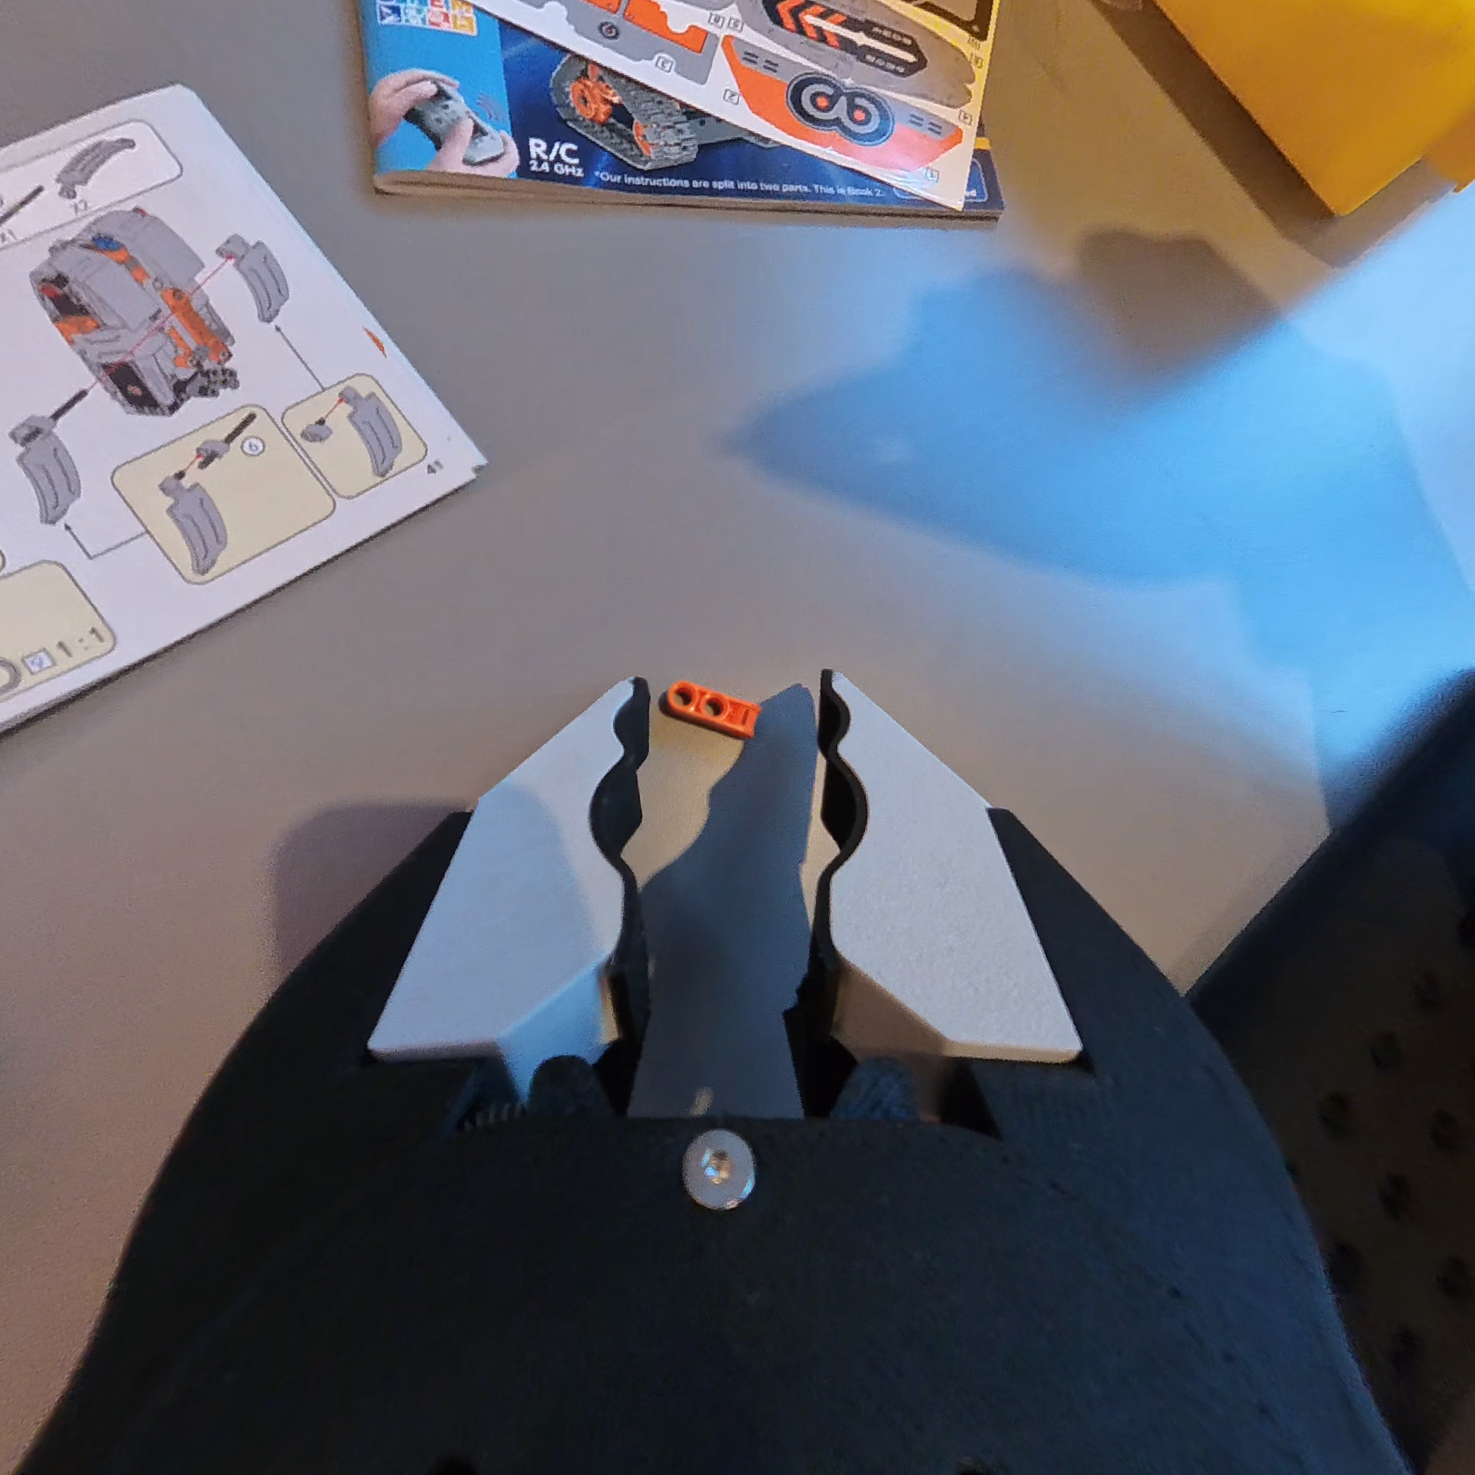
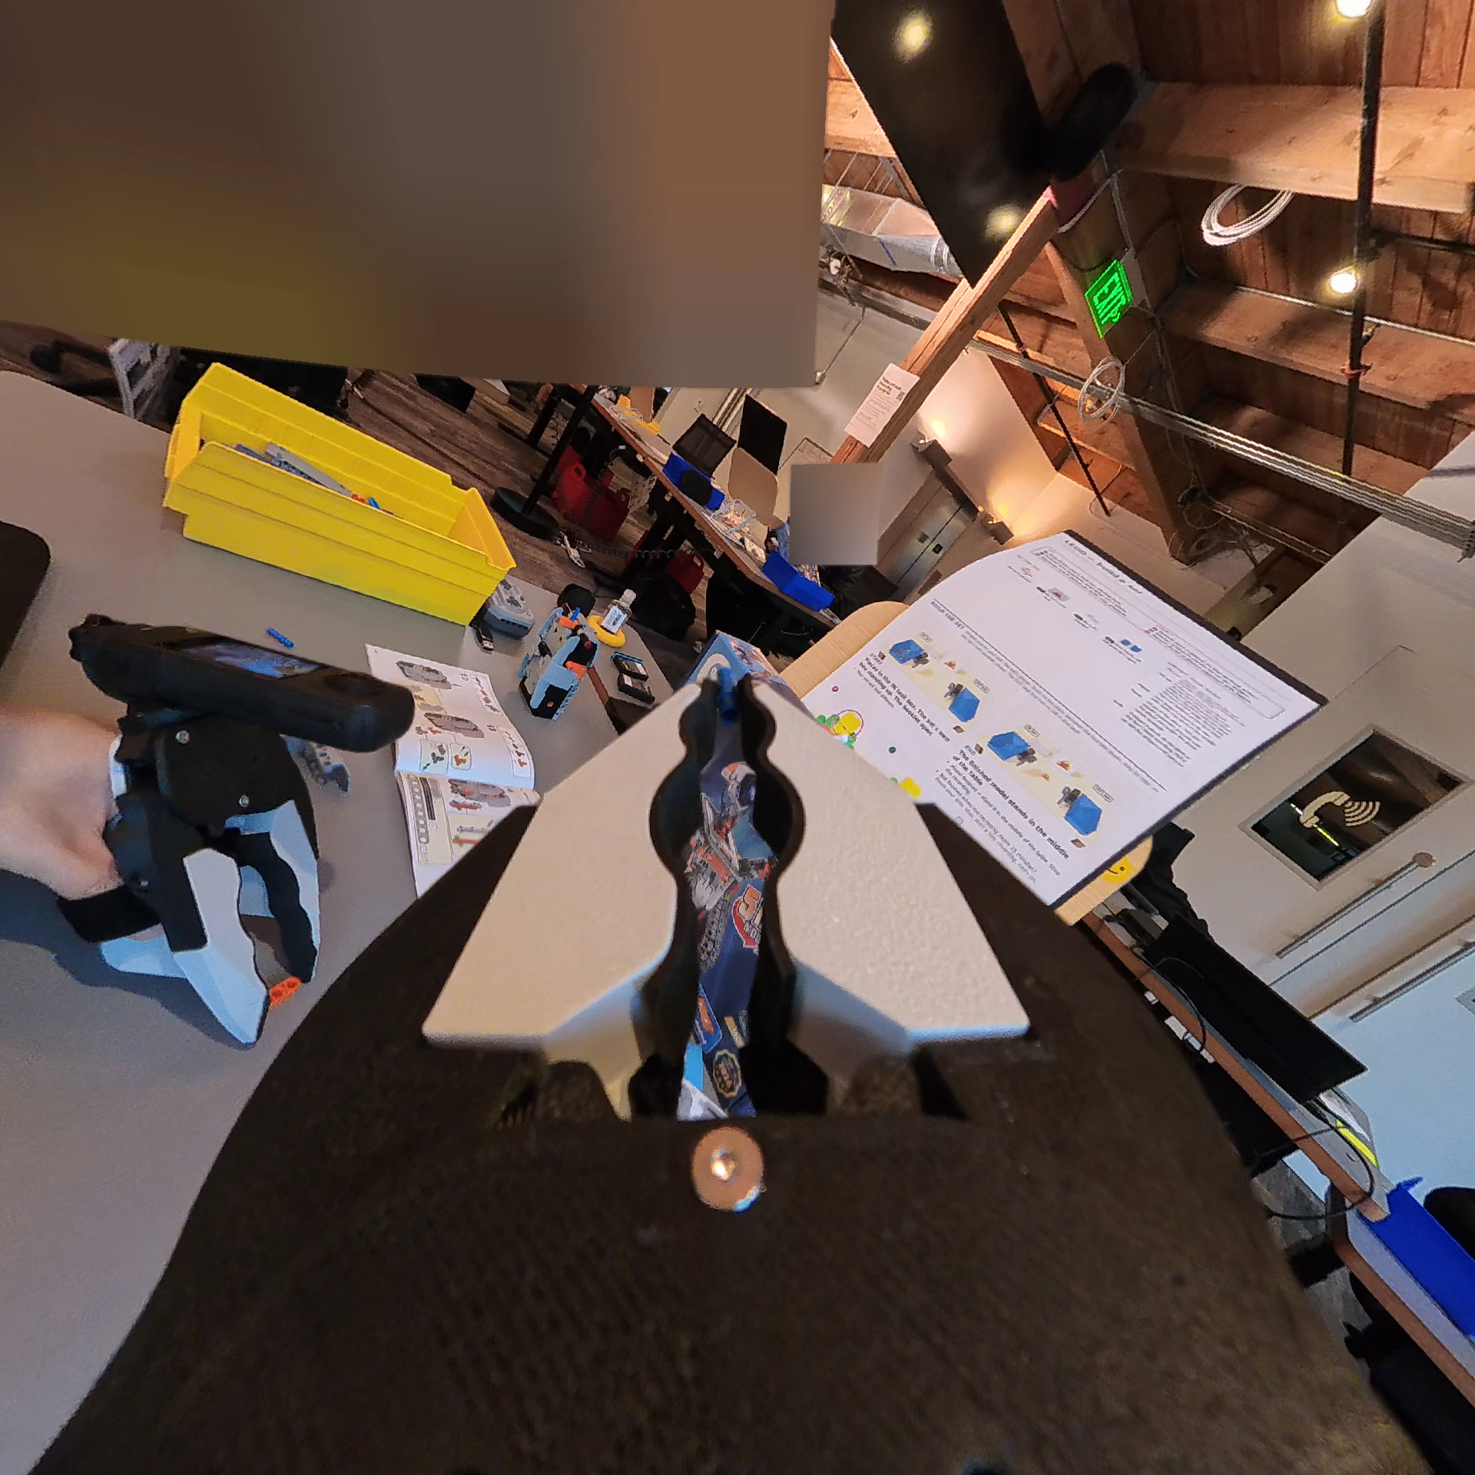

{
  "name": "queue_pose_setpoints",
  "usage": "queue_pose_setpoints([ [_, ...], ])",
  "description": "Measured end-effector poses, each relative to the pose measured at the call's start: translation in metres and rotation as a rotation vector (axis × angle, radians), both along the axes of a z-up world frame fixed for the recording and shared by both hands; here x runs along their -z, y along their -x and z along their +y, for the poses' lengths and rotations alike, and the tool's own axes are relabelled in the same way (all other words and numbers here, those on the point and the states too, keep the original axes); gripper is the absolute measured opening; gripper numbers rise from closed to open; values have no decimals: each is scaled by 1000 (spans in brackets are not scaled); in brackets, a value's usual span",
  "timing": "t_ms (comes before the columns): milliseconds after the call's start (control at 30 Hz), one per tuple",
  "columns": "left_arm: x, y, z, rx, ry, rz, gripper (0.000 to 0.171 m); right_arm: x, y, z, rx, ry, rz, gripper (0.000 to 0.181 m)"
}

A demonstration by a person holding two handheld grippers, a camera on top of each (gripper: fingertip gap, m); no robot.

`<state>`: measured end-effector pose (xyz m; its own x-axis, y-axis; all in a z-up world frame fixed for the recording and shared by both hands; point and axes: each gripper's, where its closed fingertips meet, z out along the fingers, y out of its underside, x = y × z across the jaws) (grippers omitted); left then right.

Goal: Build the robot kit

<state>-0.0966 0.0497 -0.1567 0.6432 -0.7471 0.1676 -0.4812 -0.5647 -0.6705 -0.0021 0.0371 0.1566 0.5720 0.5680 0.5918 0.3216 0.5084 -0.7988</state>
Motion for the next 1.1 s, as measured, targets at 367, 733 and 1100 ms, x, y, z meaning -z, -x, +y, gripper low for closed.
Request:
queue_pose_setpoints([
  [367,2,11,-2,64,-7,2,17,5,1,4,11,18,-17,4],
  [733,1,21,-13,76,-12,-2,29,4,0,4,17,15,-19,3],
  [1100,5,22,-7,108,-91,149,6,12,4,10,29,45,-52,4],
])
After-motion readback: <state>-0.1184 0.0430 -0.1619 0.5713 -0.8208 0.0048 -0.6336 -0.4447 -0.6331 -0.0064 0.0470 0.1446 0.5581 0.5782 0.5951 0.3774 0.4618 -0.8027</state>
